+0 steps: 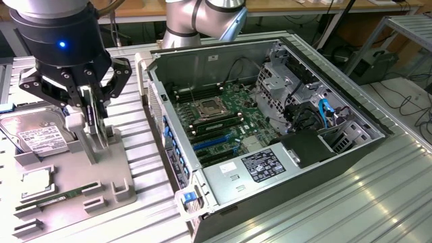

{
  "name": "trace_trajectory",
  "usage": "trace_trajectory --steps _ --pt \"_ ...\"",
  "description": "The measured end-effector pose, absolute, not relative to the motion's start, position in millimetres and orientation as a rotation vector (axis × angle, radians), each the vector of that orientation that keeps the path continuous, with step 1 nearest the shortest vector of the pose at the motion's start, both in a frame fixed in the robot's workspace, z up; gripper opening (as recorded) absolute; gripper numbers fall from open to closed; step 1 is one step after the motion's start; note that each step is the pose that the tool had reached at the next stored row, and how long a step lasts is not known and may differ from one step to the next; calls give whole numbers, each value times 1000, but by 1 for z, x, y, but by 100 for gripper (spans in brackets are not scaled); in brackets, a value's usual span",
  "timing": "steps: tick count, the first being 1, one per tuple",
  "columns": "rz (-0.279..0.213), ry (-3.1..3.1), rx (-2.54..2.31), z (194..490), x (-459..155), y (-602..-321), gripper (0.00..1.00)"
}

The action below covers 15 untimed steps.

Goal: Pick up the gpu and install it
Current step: 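Pick up the gpu and move the gpu toward the slot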

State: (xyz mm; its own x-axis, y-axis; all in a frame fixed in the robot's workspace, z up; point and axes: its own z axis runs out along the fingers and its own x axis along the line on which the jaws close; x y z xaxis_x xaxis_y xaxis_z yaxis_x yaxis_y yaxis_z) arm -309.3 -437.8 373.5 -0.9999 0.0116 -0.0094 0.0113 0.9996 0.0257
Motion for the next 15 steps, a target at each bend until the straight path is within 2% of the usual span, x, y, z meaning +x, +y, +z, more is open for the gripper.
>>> trace_trajectory --steps 15 --pt "42 3132 18 400 -309 -438 28"
